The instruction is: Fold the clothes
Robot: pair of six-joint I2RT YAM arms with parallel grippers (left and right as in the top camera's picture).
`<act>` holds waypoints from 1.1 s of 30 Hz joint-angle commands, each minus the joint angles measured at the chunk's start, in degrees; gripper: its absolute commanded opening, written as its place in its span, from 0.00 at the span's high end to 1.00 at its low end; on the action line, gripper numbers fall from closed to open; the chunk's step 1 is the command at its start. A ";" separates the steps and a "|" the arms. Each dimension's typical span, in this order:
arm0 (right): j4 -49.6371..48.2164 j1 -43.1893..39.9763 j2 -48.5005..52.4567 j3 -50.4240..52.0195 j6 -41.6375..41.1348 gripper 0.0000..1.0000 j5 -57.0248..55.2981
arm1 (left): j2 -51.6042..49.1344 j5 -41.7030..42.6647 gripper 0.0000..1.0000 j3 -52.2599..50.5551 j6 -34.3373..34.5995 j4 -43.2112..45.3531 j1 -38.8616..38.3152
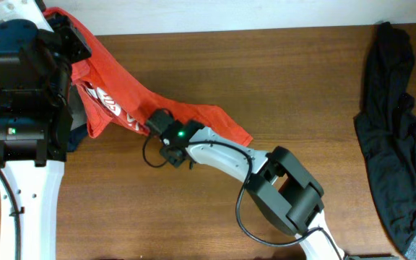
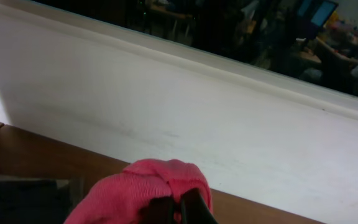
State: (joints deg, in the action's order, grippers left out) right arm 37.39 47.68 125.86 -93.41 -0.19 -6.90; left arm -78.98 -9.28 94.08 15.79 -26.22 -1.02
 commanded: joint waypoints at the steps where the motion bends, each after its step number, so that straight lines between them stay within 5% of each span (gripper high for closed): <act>1: -0.42 -2.08 1.05 0.42 -0.68 0.45 0.76 | 0.55 -0.61 0.99 1.33 -0.90 0.31 -0.11; 33: -0.42 -2.14 2.67 1.38 -0.70 0.49 10.14 | 0.55 -0.59 0.99 1.33 -0.90 -1.11 -0.11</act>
State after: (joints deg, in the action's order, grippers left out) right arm 37.17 45.08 126.32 -92.97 -0.27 2.72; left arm -78.98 -9.28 94.08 15.79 -27.42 -1.02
